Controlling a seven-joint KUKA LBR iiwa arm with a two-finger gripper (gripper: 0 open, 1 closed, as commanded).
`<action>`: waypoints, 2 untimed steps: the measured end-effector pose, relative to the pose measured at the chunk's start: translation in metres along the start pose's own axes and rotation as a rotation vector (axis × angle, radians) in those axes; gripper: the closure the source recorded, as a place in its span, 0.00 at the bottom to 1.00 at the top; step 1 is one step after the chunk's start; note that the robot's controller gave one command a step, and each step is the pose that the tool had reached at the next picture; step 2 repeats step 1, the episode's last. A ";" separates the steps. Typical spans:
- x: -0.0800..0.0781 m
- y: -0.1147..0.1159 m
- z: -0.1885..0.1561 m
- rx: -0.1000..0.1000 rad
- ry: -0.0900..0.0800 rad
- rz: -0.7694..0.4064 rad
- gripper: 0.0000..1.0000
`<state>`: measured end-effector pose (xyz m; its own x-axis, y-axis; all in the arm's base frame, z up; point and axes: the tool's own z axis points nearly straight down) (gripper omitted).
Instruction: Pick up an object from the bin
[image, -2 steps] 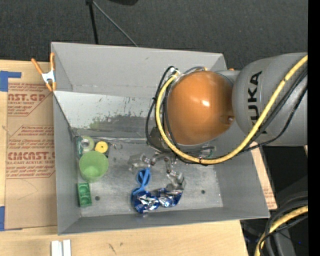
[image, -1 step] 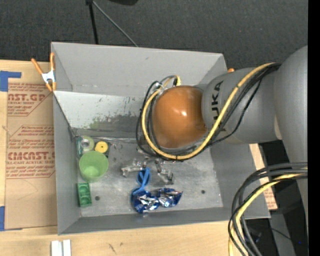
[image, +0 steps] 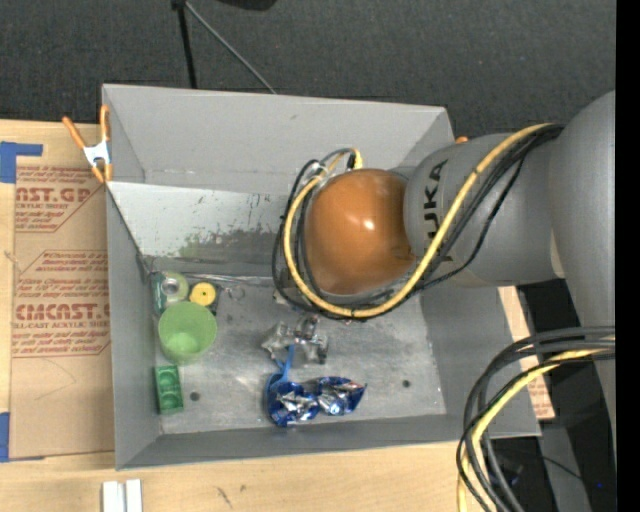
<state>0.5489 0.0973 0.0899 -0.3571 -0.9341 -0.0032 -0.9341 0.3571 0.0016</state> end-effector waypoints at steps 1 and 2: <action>-0.001 0.028 -0.135 0.008 -0.003 -0.001 1.00; -0.001 0.028 -0.135 0.008 -0.003 -0.001 1.00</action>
Offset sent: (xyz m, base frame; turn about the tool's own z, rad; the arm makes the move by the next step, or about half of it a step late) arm -0.0267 0.0087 0.1304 -0.0019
